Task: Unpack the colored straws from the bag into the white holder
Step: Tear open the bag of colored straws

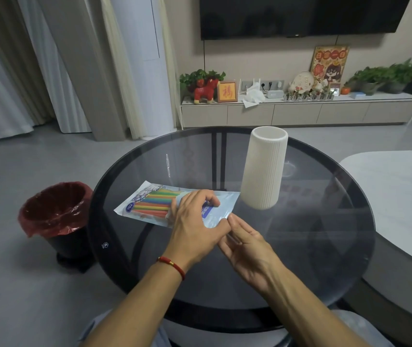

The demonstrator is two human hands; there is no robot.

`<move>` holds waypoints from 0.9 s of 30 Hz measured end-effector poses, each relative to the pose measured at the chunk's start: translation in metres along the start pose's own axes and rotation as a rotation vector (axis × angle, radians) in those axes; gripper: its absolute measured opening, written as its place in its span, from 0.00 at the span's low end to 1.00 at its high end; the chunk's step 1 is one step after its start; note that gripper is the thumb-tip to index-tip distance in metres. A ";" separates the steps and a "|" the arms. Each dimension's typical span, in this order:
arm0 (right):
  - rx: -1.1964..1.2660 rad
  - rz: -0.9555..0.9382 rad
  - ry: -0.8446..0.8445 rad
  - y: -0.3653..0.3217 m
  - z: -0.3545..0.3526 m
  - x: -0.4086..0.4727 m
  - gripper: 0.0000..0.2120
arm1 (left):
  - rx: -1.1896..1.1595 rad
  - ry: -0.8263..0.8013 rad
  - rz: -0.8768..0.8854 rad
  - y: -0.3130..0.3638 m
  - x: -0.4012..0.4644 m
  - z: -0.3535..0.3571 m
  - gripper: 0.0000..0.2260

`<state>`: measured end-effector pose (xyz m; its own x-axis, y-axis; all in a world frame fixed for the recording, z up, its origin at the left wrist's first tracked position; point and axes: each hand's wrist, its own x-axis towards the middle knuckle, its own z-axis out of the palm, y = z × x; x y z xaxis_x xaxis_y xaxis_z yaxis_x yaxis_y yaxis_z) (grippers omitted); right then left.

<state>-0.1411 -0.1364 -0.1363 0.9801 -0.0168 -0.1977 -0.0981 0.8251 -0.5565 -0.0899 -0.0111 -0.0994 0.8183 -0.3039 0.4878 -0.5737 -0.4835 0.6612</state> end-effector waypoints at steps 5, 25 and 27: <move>-0.066 -0.038 0.013 -0.001 0.002 -0.002 0.15 | 0.008 0.000 -0.008 0.001 -0.001 0.000 0.15; -0.550 -0.238 0.152 -0.006 0.003 -0.005 0.09 | 0.089 -0.063 -0.018 -0.002 -0.005 0.002 0.11; -0.692 -0.277 0.195 -0.007 0.000 -0.004 0.12 | 0.225 -0.139 0.049 0.000 -0.007 0.000 0.08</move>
<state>-0.1446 -0.1415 -0.1314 0.9429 -0.3234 -0.0803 -0.0018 0.2359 -0.9718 -0.0957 -0.0091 -0.1024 0.7958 -0.4339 0.4224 -0.6031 -0.6310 0.4880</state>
